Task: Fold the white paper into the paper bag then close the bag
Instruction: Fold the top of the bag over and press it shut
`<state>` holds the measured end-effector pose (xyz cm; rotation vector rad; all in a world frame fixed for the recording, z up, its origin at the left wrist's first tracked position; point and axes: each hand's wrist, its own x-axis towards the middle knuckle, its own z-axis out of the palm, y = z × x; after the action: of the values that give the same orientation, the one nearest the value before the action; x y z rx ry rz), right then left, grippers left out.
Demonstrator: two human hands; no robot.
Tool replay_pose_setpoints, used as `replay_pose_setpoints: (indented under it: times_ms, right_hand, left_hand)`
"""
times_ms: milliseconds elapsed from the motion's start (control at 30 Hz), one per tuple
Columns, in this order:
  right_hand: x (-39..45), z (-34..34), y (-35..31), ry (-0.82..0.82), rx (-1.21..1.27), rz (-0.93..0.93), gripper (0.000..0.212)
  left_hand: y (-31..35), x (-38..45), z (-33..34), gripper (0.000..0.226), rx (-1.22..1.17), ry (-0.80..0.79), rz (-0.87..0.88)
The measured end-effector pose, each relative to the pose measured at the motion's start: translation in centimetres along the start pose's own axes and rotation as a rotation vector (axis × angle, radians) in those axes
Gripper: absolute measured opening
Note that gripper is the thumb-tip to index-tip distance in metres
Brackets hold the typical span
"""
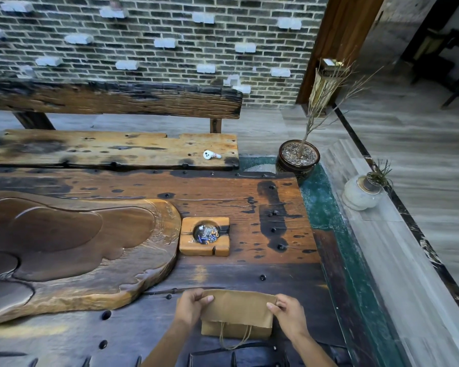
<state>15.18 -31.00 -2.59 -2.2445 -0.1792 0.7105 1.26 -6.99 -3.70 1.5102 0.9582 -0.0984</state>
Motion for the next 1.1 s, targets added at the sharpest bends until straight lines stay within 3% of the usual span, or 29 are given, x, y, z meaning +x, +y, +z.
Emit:
replay_pose_setpoints:
  times_ms: [167,300,533,633,700,933,1033,1100]
  right_hand:
    - [0.0,-0.6,-2.3,0.043,0.140,0.005,0.022]
    - [0.1,-2.5,-5.9,0.056,0.202,-0.077,0.032]
    - [-0.1,-6.6,-12.8,0.144,0.266,-0.246,0.039]
    - [-0.6,-8.6,-15.9,0.169,0.306,-0.330,0.016]
    - [-1.3,-10.1,-18.2,0.192,0.355,-0.361,0.022]
    - [-4.3,-15.8,-25.6,0.267,0.414,-0.608,0.035]
    - [-5.6,-17.9,-28.3,0.274,0.415,-0.696,0.033]
    - [-6.1,-19.1,-29.4,0.282,0.413,-0.734,0.024]
  left_hand:
    - [3.8,-0.9,-0.2,0.027,-0.046,0.049,0.108]
    - [7.0,-1.2,-1.5,0.054,-0.059,0.104,0.226]
    - [14.3,-3.1,-3.6,0.047,-0.095,0.139,0.433]
    - [17.7,-4.3,-4.5,0.049,-0.148,0.170,0.546]
    - [19.8,-5.3,-5.2,0.049,-0.186,0.176,0.590]
    - [27.4,-9.6,-6.9,0.011,-0.372,0.171,0.705]
    - [30.0,-11.1,-8.0,0.068,-0.508,0.212,0.716]
    - [31.1,-11.3,-8.9,0.086,-0.526,0.221,0.756]
